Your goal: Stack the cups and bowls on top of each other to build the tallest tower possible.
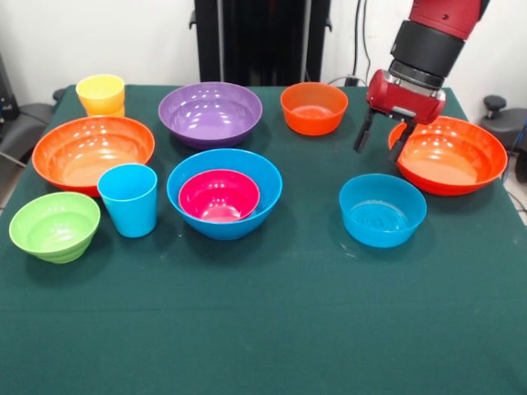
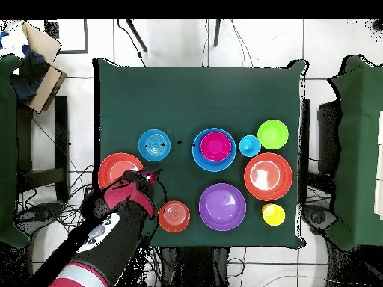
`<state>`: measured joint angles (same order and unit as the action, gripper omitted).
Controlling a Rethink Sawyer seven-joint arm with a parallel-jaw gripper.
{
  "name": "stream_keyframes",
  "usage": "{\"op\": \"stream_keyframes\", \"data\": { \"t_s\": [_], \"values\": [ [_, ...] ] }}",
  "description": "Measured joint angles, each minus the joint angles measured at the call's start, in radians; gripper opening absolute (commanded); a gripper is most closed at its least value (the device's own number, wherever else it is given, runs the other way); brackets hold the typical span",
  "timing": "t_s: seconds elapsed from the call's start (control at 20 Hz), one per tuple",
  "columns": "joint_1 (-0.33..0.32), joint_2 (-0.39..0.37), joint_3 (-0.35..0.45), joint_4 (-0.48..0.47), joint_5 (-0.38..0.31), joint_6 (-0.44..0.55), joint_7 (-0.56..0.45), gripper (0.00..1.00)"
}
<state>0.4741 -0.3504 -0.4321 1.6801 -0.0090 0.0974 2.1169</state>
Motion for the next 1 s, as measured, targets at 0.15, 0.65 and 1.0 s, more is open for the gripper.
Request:
{"op": "stream_keyframes", "data": {
  "t_s": [0.15,0.65,1.0],
  "values": [
    [0.0,-0.01,0.0,0.0,0.0,0.0,0.0,1.0],
    [-0.039,-0.063,0.019,0.016,0.0,0.0,0.0,1.0],
    [-0.047,-0.117,0.02,0.03,0.0,0.0,0.0,1.0]
  ]
}}
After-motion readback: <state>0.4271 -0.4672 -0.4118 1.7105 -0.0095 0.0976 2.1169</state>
